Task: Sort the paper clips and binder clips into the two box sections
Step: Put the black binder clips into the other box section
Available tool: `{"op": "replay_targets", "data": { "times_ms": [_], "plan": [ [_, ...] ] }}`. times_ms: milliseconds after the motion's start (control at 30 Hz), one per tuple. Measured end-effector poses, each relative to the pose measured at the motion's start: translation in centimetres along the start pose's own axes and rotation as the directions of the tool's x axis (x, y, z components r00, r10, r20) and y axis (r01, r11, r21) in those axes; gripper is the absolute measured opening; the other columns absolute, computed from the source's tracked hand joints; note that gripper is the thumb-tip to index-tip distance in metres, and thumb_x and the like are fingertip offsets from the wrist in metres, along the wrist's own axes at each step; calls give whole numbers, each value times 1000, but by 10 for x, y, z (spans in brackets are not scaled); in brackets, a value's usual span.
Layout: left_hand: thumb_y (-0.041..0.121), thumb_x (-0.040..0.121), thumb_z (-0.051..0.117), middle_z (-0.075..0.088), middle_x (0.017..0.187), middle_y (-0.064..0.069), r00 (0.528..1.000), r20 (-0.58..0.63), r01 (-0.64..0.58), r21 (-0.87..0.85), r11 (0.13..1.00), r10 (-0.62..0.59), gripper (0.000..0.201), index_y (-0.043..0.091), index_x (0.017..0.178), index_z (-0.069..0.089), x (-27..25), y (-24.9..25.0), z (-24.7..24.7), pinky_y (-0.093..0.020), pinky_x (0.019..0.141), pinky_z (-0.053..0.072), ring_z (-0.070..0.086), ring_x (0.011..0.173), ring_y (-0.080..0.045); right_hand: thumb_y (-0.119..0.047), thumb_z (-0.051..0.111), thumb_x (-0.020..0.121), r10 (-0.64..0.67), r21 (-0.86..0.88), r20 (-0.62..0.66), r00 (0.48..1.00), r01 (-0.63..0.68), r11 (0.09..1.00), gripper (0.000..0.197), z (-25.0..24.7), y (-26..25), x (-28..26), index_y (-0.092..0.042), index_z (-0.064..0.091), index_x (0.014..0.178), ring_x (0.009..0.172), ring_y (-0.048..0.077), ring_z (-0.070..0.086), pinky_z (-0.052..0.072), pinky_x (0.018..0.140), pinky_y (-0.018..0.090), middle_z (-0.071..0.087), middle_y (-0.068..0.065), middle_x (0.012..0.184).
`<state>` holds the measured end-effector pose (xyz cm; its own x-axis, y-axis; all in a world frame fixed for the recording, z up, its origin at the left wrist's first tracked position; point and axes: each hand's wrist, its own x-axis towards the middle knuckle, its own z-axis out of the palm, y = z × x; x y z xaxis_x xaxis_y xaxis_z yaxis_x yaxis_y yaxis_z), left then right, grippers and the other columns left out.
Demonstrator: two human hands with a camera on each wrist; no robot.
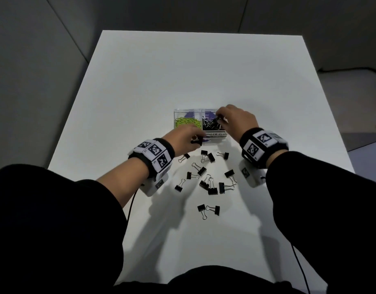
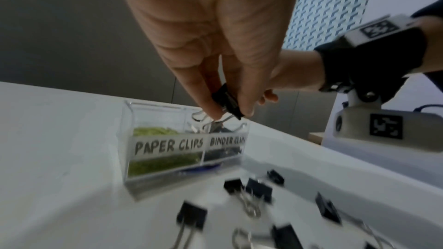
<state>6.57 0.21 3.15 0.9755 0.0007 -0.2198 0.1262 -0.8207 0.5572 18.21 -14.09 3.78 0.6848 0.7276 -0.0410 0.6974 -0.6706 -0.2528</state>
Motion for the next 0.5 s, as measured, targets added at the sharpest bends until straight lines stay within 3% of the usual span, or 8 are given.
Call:
{"op": "replay_targets", "data": {
  "times_ms": [167,233,333,400,500],
  "plan": [
    [6,84,59,58,114,-10,989,-144,-31,-71,997,21,33,10,117,61,28,7,-20,-18,88,39,56,104,-20,-30,48,95,95,61,160,983,-106,992,40,4,5,17,-20,46,133,123,23,51,43,94,36,46,0,141],
    [6,85,57,58,116,-11,987,-153,-46,-35,998,40,33,9,118,60,44,10,-22,-19,89,39,55,107,-21,-32,45,96,123,94,118,985,-134,986,38,6,10,7,-20,47,132,119,24,54,44,92,37,47,1,139],
    [6,87,55,55,123,-10,996,-72,-51,31,998,53,37,9,124,56,66,16,-18,-26,96,41,54,114,-23,-29,42,97,163,117,86,983,-173,978,29,11,20,-22,-19,54,121,101,25,59,45,83,34,57,3,121],
    [8,87,54,51,131,-8,998,-7,-59,85,995,60,43,13,130,52,73,18,-14,-29,98,41,51,119,-22,-27,44,95,134,84,175,975,-150,985,29,17,27,-42,-20,53,122,102,23,59,43,82,31,58,3,120],
    [16,88,54,45,138,-1,994,-8,-107,220,970,112,45,19,133,49,65,20,-8,-35,98,43,43,126,-20,-35,53,90,51,19,405,913,-64,998,53,28,30,-67,-20,37,139,122,22,47,41,96,35,46,4,140]
  ]
}}
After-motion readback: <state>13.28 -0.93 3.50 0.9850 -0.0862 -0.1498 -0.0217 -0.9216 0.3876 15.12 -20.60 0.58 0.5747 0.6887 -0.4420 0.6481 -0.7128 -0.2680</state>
